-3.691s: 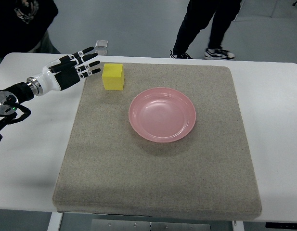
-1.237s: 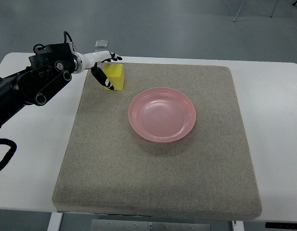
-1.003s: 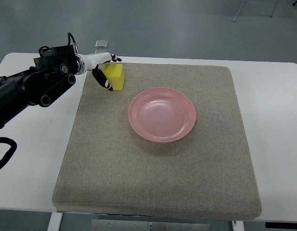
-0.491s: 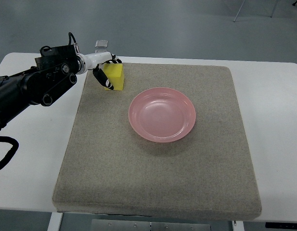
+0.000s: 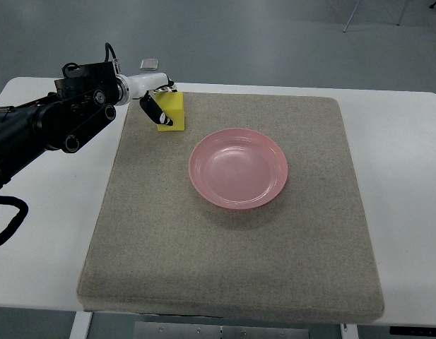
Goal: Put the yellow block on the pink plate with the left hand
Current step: 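Lift the yellow cube with the left hand and carry it over the pink plate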
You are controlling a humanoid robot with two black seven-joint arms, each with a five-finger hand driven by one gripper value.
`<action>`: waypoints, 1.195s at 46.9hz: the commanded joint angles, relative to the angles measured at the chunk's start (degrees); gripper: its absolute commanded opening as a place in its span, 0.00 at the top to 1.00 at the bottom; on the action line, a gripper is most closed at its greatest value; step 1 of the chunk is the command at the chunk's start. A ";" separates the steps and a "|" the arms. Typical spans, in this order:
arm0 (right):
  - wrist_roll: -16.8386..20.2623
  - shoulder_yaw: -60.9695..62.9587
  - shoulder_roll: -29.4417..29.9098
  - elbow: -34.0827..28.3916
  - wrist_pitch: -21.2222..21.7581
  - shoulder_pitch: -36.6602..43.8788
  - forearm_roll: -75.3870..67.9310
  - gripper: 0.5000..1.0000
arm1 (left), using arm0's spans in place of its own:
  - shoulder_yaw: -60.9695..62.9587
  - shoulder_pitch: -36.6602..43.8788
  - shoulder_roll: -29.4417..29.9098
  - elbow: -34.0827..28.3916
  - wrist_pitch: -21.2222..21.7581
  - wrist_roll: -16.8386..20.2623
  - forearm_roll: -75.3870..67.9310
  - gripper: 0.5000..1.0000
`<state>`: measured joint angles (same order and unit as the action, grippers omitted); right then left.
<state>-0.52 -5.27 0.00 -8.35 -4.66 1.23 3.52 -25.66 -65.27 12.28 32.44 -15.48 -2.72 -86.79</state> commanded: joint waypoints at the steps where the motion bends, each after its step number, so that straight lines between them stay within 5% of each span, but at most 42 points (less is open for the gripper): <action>1: 0.00 0.00 0.00 0.00 0.00 0.00 0.00 0.15 | -0.09 -1.00 0.28 0.08 -0.16 0.00 0.04 1.00; 21: 0.00 0.00 0.00 0.00 0.00 0.00 0.00 0.15 | -0.71 -1.79 4.76 10.62 -0.86 0.09 11.01 1.00; 42: 0.00 0.00 0.00 0.00 0.00 0.00 0.00 0.15 | -5.01 -1.00 9.77 27.23 -11.93 -0.27 25.09 1.00; 56: 0.00 0.00 0.00 0.00 0.00 0.00 0.00 0.15 | -4.84 2.33 11.62 31.63 -16.86 -0.18 24.13 1.00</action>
<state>-0.53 -5.27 0.00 -8.35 -4.66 1.23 3.52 -30.93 -63.84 23.99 63.06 -32.14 -2.95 -61.61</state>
